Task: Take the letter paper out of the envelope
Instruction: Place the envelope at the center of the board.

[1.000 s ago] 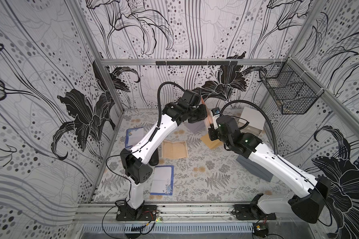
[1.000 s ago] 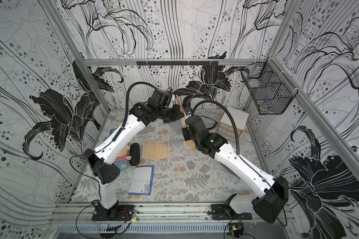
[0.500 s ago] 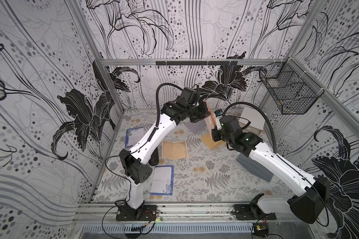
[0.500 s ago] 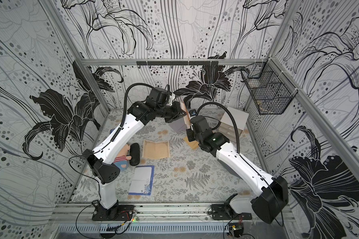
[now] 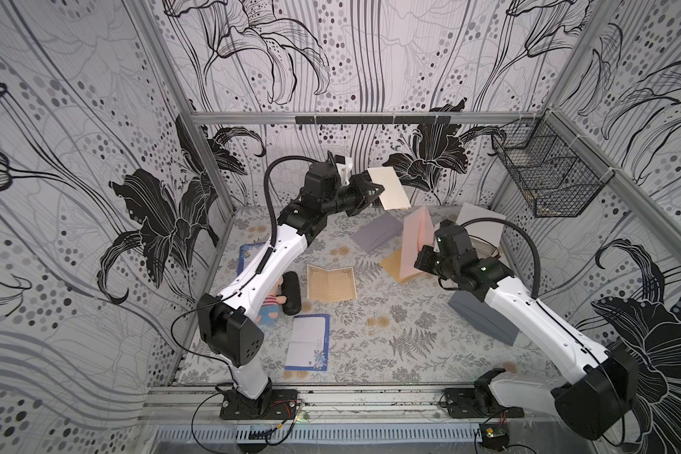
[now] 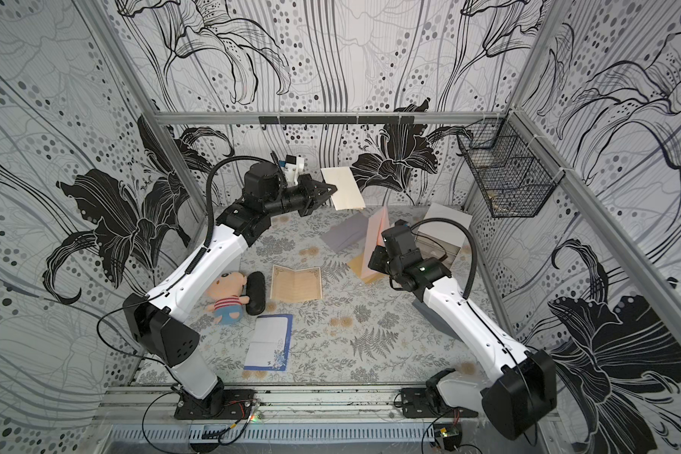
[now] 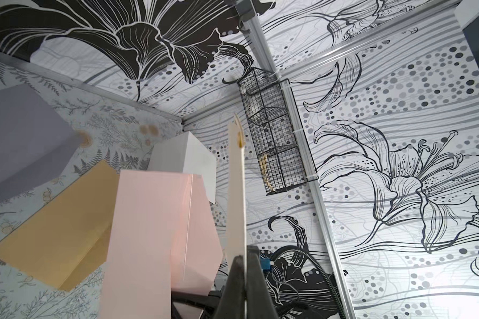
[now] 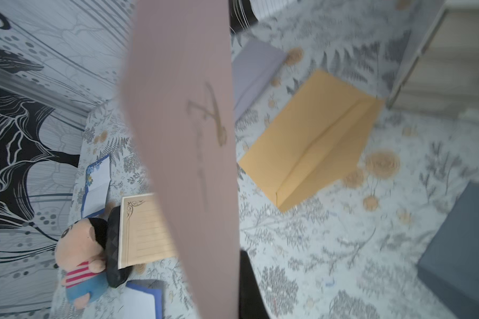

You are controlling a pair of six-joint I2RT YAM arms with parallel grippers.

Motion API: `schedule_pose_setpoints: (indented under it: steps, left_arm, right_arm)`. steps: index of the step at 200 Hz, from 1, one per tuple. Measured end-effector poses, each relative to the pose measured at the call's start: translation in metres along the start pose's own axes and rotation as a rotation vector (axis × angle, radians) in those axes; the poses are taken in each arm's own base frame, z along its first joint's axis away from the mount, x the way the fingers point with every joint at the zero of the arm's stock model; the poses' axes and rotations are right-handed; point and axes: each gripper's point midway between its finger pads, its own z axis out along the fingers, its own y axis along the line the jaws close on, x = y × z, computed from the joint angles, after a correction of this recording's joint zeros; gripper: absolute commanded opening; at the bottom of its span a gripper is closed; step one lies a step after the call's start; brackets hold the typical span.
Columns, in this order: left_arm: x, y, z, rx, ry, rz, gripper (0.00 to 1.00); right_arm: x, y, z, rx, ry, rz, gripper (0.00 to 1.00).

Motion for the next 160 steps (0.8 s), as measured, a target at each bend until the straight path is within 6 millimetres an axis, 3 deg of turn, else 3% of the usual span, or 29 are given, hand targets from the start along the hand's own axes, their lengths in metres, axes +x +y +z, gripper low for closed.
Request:
schedule_pose_setpoints:
  steps: [36, 74, 96, 126, 160]
  left_arm:
    - [0.026, 0.043, 0.002, -0.036, 0.048, -0.018, 0.0]
    - [0.064, 0.096, -0.002, -0.119, 0.114, -0.043, 0.0]
    - [0.084, 0.115, -0.006, -0.153, 0.147, -0.049, 0.0]
    - [0.105, 0.123, -0.007, -0.17, 0.185, -0.046, 0.0]
    - [0.112, 0.12, -0.007, -0.166, 0.197, -0.029, 0.0]
  right_arm:
    - [0.066, -0.044, -0.003, 0.067, 0.175, 0.138, 0.0]
    - [0.124, -0.073, -0.009, 0.049, 0.307, 0.216, 0.0]
    - [0.153, -0.093, -0.005, 0.064, 0.357, 0.279, 0.0]
    - [0.175, -0.106, 0.007, 0.083, 0.398, 0.348, 0.0]
    - [0.174, -0.105, 0.009, 0.061, 0.378, 0.388, 0.0]
